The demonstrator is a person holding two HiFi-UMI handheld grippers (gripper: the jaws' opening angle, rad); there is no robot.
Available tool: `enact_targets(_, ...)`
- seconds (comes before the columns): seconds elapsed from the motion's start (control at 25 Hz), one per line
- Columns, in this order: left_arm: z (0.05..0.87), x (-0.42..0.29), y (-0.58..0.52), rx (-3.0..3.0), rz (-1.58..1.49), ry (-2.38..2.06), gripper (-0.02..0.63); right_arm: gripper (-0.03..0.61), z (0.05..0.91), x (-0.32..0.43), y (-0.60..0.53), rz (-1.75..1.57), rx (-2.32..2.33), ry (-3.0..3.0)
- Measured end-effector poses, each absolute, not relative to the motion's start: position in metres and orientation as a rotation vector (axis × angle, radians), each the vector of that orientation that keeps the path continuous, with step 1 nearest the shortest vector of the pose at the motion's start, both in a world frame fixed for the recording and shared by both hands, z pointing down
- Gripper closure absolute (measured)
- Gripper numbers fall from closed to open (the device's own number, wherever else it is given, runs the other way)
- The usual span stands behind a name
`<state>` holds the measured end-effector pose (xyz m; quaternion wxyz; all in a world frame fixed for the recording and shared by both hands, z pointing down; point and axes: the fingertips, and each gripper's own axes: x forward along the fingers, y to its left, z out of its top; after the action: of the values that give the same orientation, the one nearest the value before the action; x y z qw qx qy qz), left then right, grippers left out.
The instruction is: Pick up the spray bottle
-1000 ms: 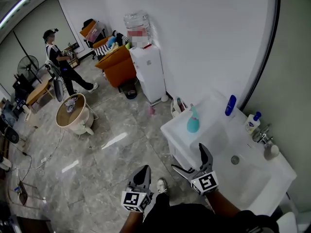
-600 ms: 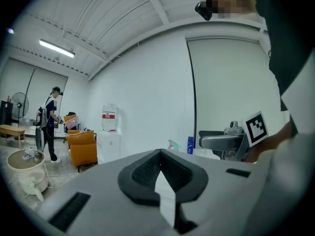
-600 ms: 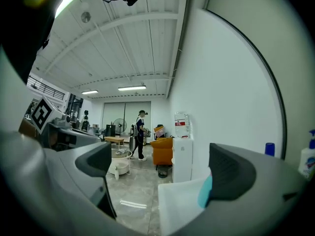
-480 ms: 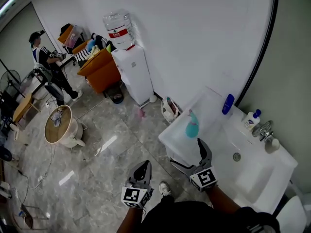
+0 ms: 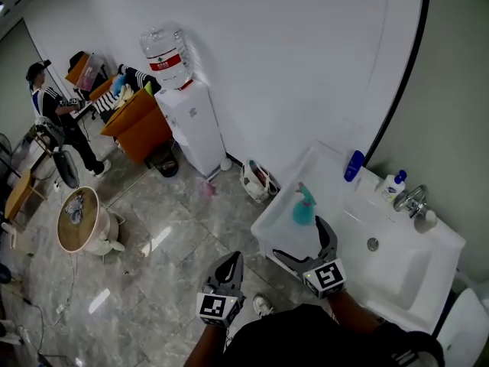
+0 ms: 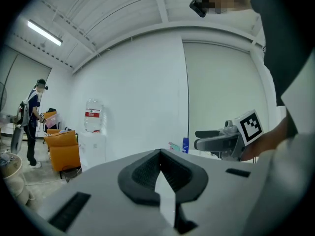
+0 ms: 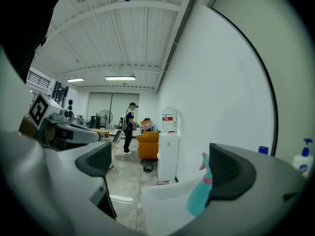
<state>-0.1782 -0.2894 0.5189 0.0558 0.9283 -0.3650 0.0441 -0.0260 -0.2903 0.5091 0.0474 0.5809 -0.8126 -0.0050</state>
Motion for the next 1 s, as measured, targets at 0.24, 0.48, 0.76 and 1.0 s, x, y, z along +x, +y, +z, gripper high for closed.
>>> enact_targets(0.24, 0.524, -0.175, -0.306, 2.809, 0.149, -1.026, 0.618, -0.012, 0.523, -0.002, -0.295, 0.05, 1.876, -2.4)
enact_targets(0.48, 0.522, -0.155, -0.329, 2.837, 0.136, -0.993, 0.618, -0.012, 0.538, 0.022, -0.307, 0.13, 1.932, -2.344)
enact_targets(0.76, 0.515, -0.121, -0.35, 2.85, 0.148, -0.914, 0.618, -0.012, 0.55, 0.041, -0.331, 0.128, 1.927, -2.338)
enact_targets(1.0, 0.519, -0.097, -0.362, 2.847, 0.167, -0.868, 0.618, -0.012, 0.567, 0.057, -0.345, 0.165, 1.918, -2.344)
